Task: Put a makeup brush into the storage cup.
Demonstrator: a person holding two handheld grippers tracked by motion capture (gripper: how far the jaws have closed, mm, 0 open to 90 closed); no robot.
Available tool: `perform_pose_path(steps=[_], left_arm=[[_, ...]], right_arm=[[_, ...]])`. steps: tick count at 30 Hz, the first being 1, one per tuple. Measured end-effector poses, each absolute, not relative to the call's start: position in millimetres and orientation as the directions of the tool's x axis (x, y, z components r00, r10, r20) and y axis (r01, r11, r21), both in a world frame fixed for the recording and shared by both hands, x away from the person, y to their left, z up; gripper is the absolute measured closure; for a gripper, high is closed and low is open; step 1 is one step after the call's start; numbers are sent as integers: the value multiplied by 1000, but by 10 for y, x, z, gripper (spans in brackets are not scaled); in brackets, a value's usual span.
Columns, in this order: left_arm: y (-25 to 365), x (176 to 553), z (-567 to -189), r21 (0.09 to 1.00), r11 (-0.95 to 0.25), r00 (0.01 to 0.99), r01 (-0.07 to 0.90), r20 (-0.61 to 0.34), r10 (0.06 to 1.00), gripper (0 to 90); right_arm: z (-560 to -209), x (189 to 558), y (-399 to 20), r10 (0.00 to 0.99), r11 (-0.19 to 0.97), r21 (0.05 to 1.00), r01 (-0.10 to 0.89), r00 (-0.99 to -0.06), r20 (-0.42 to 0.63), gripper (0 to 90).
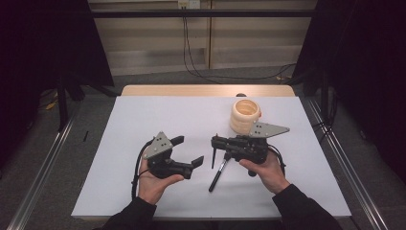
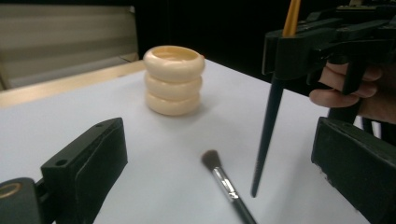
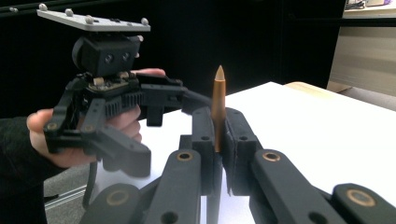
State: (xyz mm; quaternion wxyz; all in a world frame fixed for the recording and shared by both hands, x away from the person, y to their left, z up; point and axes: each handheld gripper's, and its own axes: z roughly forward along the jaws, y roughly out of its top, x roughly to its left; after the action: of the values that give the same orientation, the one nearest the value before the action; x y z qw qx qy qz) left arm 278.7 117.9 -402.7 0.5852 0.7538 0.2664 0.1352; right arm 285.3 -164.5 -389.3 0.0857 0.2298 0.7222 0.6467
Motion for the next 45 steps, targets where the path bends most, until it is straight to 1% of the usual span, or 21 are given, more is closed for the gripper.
perform_pose_path(steps=[2,7,8,10,11,13,16,18,24,31,33,39,43,45], left_arm=[[1209,2763,-4008,959,-176,798,222,-75,598,33],[1314,2773,-4009,961,-154,806,230,-99,584,25],[1318,2766,-4014,958,-157,793,241,-102,601,25],[1342,2777,-4034,960,-160,796,228,-90,598,26],[1353,2764,-4037,957,-174,778,234,-77,624,26],[1380,2761,-4043,955,-181,776,235,-72,627,25],[1413,2741,-4052,960,-147,770,239,-95,631,22],[1443,2715,-4060,959,-164,759,230,-71,648,20],[1556,2668,-4097,960,-174,742,220,-48,668,22],[1666,2637,-4160,958,-145,720,248,-82,689,15],[1680,2620,-4177,957,-160,719,242,-66,692,14],[1735,2580,-4204,957,-153,718,245,-73,692,13],[1777,2553,-4244,959,-173,728,225,-47,684,9],[1814,2547,-4261,960,-140,716,242,-79,694,13]], right_arm=[[-3891,2852,-1650,447,58,973,221,-878,173,839],[-3887,2856,-1674,450,69,974,217,-878,164,839],[-3887,2855,-1676,450,69,973,218,-878,165,839],[-3885,2853,-1680,455,70,974,214,-876,160,839],[-3882,2852,-1685,457,72,974,213,-876,157,839],[-3877,2847,-1700,464,72,976,207,-873,151,839],[-3865,2841,-1719,466,65,977,202,-872,149,839],[-3859,2835,-1729,464,68,978,198,-874,145,839],[-3827,2836,-1803,477,67,979,194,-868,139,839],[-3760,2865,-2009,518,43,980,197,-843,147,840],[-3751,2870,-2043,529,41,980,194,-836,144,839],[-3749,2886,-2121,551,41,979,200,-822,145,839],[-3740,2908,-2182,565,29,980,199,-812,148,839],[-3736,2918,-2202,570,26,980,199,-808,149,839]])
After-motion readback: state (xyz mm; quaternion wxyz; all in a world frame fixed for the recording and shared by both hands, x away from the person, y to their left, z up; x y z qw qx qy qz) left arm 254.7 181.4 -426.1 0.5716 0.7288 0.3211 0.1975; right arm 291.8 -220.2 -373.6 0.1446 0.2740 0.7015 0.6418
